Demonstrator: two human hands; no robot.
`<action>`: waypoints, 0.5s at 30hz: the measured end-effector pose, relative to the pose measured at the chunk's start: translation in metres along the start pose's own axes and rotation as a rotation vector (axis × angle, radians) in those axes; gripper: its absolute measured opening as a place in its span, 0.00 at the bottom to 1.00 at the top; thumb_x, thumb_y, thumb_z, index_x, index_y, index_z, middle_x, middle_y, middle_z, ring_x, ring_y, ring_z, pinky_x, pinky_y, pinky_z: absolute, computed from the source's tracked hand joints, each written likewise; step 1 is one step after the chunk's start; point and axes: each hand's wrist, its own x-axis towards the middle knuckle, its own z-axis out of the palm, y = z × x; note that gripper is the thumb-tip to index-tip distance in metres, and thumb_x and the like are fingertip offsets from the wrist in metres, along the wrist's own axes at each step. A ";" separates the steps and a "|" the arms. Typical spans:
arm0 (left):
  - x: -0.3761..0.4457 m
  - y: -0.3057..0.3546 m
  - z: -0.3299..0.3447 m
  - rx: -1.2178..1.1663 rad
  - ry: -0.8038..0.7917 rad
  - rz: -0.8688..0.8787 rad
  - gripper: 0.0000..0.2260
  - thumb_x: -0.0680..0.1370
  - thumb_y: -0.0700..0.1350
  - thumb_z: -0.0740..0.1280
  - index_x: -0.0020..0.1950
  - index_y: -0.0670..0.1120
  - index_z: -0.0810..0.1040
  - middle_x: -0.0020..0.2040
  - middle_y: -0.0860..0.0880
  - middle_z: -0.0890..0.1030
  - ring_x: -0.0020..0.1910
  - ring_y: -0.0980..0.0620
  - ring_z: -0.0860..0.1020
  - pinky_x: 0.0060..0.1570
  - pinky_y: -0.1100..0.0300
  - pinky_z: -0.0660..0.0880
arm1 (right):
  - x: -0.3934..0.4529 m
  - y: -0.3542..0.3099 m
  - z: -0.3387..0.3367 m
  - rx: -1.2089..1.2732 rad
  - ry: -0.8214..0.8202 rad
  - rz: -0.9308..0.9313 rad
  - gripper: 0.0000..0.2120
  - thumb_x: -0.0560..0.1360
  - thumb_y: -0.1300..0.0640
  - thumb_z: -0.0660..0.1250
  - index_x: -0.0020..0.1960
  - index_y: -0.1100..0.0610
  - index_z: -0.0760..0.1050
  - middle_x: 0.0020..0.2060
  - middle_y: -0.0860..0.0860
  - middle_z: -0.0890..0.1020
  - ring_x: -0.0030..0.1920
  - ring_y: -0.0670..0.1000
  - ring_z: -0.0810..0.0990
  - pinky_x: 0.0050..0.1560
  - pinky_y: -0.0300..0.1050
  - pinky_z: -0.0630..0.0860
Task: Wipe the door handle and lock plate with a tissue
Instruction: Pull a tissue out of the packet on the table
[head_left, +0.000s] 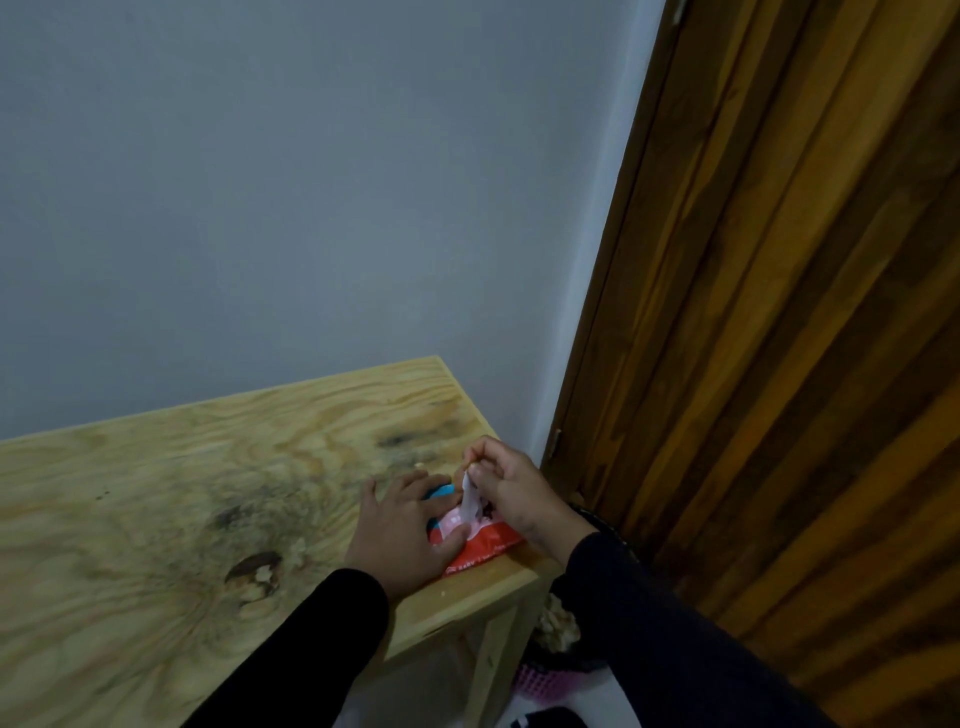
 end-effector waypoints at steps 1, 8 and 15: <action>0.000 0.000 0.000 0.009 0.001 0.002 0.21 0.68 0.66 0.56 0.53 0.60 0.81 0.59 0.54 0.80 0.62 0.49 0.74 0.58 0.35 0.62 | 0.000 -0.001 0.001 -0.005 -0.004 -0.010 0.11 0.79 0.68 0.54 0.42 0.56 0.68 0.34 0.47 0.75 0.32 0.37 0.73 0.39 0.31 0.71; -0.003 -0.001 0.004 -0.095 0.074 -0.073 0.29 0.69 0.65 0.60 0.59 0.46 0.79 0.59 0.43 0.79 0.62 0.44 0.74 0.63 0.38 0.63 | 0.007 -0.037 0.009 0.114 -0.026 -0.147 0.13 0.79 0.70 0.53 0.43 0.55 0.67 0.32 0.51 0.74 0.29 0.46 0.67 0.30 0.37 0.66; 0.000 0.000 -0.004 0.035 -0.122 -0.021 0.31 0.68 0.69 0.45 0.67 0.65 0.69 0.69 0.58 0.70 0.70 0.54 0.63 0.66 0.40 0.51 | 0.021 -0.050 -0.005 0.002 0.252 -0.157 0.12 0.80 0.64 0.54 0.42 0.50 0.66 0.33 0.53 0.73 0.24 0.43 0.74 0.26 0.39 0.71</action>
